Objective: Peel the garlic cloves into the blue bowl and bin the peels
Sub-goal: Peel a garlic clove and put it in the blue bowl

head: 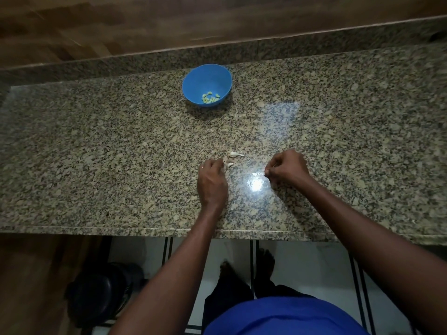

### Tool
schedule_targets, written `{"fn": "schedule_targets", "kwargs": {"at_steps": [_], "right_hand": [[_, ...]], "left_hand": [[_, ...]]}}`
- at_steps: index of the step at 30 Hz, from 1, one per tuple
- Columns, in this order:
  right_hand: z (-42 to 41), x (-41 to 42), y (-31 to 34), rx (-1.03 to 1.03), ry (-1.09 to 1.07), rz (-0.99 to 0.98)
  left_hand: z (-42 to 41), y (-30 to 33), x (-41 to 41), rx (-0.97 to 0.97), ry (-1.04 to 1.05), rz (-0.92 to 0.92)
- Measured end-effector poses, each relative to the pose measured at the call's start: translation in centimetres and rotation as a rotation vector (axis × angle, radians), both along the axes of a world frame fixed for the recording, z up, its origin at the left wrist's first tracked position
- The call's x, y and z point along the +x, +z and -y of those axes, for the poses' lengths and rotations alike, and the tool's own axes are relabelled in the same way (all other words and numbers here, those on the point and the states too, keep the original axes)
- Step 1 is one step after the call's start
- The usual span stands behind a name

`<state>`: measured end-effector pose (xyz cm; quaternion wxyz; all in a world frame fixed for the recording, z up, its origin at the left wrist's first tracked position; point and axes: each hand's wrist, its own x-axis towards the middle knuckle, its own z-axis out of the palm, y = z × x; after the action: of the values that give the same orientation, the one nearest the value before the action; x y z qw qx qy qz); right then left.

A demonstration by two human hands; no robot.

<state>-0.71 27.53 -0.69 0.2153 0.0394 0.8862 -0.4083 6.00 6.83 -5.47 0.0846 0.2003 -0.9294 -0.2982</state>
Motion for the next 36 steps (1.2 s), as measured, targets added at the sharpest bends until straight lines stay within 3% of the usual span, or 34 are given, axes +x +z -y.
{"fn": "schedule_targets", "kwargs": {"at_steps": [4, 8, 18, 26, 31, 36], "right_hand": [[0.1, -0.2, 0.3, -0.004, 0.046, -0.003], [0.5, -0.4, 0.4, 0.01, 0.056, 0.039], [1.9, -1.3, -0.1, 0.153, 0.038, 0.121], [3.9, 0.3, -0.8, 0.303, -0.015, -0.019], [4.9, 1.3, -0.5, 0.409, 0.08, -0.179], [2.5, 0.3, -1.1, 0.195, -0.057, -0.028]], "left_hand": [[0.0, -1.8, 1.7, -0.236, -0.081, 0.022], [-0.3, -2.8, 2.4, -0.314, -0.099, 0.045], [-0.3, -2.3, 2.5, -0.32, -0.133, 0.116], [-0.2, -2.2, 2.6, -0.323, -0.142, 0.131], [-0.2, -2.1, 2.8, -0.325, -0.142, 0.139], [-0.2, -2.1, 2.7, -0.335, -0.145, 0.135]]}}
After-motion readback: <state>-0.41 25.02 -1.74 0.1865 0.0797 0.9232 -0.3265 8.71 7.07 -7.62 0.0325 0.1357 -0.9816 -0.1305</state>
